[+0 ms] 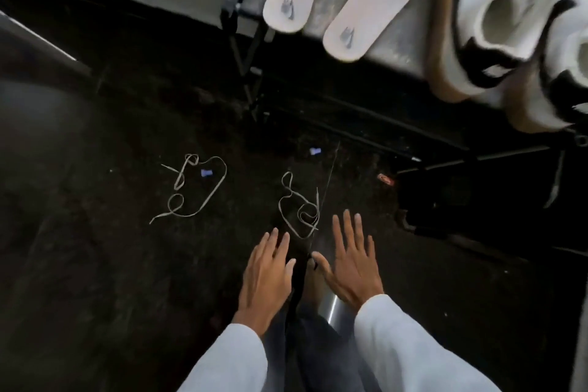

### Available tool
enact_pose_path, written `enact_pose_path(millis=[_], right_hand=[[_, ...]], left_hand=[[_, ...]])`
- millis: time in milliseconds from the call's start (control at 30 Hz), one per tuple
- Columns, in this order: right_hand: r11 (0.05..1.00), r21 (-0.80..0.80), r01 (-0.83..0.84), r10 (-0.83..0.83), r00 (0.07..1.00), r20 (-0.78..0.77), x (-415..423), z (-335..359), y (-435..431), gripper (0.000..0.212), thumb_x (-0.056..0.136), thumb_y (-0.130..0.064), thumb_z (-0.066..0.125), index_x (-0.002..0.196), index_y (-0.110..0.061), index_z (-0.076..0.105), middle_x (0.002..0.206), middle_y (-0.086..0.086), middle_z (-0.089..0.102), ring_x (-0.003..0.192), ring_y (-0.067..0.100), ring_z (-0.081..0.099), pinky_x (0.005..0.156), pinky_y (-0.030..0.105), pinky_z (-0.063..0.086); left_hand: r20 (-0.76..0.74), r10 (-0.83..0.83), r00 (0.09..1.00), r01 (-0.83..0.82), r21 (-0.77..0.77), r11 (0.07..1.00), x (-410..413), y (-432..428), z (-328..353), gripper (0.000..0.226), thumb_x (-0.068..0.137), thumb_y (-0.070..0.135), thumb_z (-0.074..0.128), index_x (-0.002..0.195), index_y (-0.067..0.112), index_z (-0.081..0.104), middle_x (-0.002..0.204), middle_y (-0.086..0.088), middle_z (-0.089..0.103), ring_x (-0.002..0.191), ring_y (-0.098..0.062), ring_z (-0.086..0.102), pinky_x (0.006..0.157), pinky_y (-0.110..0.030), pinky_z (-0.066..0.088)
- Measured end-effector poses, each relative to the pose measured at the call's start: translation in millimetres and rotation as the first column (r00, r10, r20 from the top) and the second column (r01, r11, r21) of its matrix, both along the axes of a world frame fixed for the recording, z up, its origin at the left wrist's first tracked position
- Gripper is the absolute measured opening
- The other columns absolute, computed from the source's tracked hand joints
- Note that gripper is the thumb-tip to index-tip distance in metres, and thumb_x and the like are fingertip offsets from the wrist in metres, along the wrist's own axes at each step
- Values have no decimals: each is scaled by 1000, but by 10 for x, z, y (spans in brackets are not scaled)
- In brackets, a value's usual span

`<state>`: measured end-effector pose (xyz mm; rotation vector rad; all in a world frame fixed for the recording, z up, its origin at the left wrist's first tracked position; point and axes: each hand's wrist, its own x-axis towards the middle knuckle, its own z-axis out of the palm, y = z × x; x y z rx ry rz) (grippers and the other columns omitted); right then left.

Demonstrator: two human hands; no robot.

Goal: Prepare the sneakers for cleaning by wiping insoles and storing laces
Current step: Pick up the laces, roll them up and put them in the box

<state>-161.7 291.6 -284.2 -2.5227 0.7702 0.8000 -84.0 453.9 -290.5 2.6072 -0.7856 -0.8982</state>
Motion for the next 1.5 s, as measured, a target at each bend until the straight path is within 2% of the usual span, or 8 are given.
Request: enact_pose_path(millis=[133, 300, 533, 833, 1067, 1200, 1367, 1500], right_hand=[[999, 50, -7, 8, 999, -32, 71, -1123, -27, 83, 93, -66, 25, 154, -18, -3, 162, 3, -12, 148, 22, -17, 121, 47, 8], [974, 60, 220, -223, 974, 36, 341, -2646, -148, 56, 93, -47, 49, 133, -8, 43, 138, 17, 45, 129, 36, 41, 101, 44, 39], [913, -11, 408, -406, 910, 90, 760, -3844, -379, 43, 95, -33, 54, 119, 4, 53, 120, 29, 56, 112, 43, 54, 92, 42, 42], [946, -58, 320, -321, 947, -10, 823, -4084, -466, 32, 94, -27, 49, 107, 0, 61, 113, 23, 64, 108, 36, 58, 90, 39, 42], [978, -45, 204, -205, 979, -12, 715, -3485, -522, 28, 95, -13, 48, 105, 5, 68, 111, 25, 66, 107, 37, 60, 89, 35, 41], [945, -24, 327, -325, 944, 53, 685, -3613, -487, 35, 94, -28, 55, 106, 4, 62, 112, 26, 64, 110, 37, 57, 94, 37, 38], [885, -125, 449, -457, 888, -41, 770, -3878, -403, 74, 97, -46, 45, 137, 14, 32, 141, 34, 39, 132, 40, 38, 109, 41, 25], [845, -189, 500, -511, 860, -8, 742, -3983, -378, 70, 98, -43, 44, 135, 16, 34, 139, 32, 40, 130, 39, 40, 108, 41, 28]], left_hand=[[-32, 14, 999, -13, 46, 999, -33, -40, -988, 56, 98, 33, 51, 150, 15, 37, 157, -13, 35, 147, -27, 31, 118, -41, 32], [-53, 46, 998, -44, 37, 998, 31, -141, -2285, 56, 99, 30, 47, 152, 16, 33, 158, -14, 33, 148, -28, 29, 119, -42, 29], [12, -82, 997, 83, -62, 995, 219, -214, -3301, 51, 94, 24, 58, 143, 14, 46, 143, -16, 52, 132, -35, 49, 107, -45, 44], [-97, -45, 994, 43, -22, 999, 273, -66, -3380, 45, 97, 23, 51, 141, 15, 49, 134, -11, 58, 119, -35, 56, 94, -45, 52], [-185, 152, 971, -156, -4, 988, 201, 8, -2798, 41, 99, 27, 49, 140, 18, 50, 136, -8, 55, 122, -31, 53, 97, -40, 46], [-192, 166, 967, -178, -44, 983, 178, 0, -2808, 39, 99, 29, 48, 137, 21, 52, 129, -6, 58, 117, -30, 56, 94, -43, 50], [-191, 195, 962, -207, -44, 977, 174, -37, -3027, 38, 99, 28, 48, 136, 20, 53, 131, -6, 58, 118, -28, 56, 95, -41, 50], [-221, 186, 958, -203, -58, 977, 138, -20, -3135, 37, 100, 27, 48, 136, 19, 54, 128, -8, 58, 116, -30, 56, 92, -42, 51]])
